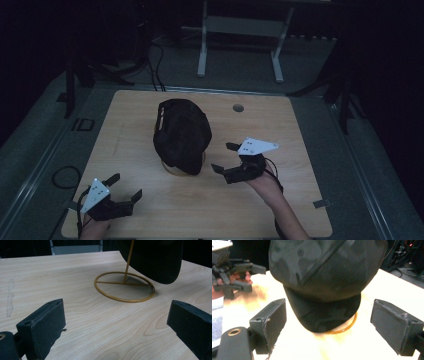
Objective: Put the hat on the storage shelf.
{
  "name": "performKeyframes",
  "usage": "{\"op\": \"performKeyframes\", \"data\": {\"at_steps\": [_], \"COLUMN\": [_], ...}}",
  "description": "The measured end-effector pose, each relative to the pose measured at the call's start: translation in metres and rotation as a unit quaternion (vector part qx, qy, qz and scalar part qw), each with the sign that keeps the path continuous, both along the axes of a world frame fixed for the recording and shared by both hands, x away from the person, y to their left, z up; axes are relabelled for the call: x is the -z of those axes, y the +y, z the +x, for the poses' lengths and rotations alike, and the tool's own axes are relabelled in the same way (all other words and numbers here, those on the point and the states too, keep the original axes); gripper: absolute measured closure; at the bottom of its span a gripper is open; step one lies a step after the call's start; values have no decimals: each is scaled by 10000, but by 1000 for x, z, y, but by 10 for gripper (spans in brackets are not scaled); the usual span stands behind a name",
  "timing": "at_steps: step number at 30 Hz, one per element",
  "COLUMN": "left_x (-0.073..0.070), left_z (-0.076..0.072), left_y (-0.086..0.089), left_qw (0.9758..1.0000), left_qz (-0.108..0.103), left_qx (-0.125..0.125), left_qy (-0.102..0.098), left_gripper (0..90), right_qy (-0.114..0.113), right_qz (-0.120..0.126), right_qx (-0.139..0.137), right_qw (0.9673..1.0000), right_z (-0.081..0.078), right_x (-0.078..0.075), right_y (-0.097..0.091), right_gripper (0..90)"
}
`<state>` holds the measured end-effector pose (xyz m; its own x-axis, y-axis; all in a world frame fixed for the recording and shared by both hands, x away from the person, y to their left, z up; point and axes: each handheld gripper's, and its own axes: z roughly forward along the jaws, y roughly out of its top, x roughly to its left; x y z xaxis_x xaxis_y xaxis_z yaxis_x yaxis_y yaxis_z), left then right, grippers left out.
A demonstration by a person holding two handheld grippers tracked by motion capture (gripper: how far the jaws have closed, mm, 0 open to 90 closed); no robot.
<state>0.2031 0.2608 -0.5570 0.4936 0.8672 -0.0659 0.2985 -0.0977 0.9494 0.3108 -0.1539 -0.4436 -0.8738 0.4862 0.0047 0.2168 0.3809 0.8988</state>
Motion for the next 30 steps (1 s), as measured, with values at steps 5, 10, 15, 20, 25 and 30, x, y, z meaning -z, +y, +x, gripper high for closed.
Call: {"op": "performKeyframes", "data": {"at_steps": [5, 10, 15, 20, 25, 30], "left_x": [0, 0, 0, 0, 0, 0], "left_z": [0, 0, 0, 0, 0, 0], "left_y": [1, 1, 1, 1, 0, 0], "left_qw": [10000, 10000, 10000, 10000, 10000, 10000], "left_qz": [-40, -42, -40, -24, -18, -14], "left_qx": [8, 27, 28, 31, 38, 42], "left_qy": [-15, -17, -15, -12, -17, -18], "left_gripper": [22, 22, 22, 22, 22, 22], "right_qy": [111, 142, 243, 357, 444, 493], "right_qz": [1, 26, -12, -26, -114, -203], "right_qx": [-3, -13, -65, -184, -247, -278], "right_qw": [9999, 9999, 9997, 9992, 9986, 9982], "right_z": [-3, -6, -8, -11, -13, -16], "right_x": [14, 30, 44, 58, 70, 80], "right_y": [-3, -6, -7, -7, -6, -8], "right_gripper": [130, 130, 130, 130, 130, 130]}}
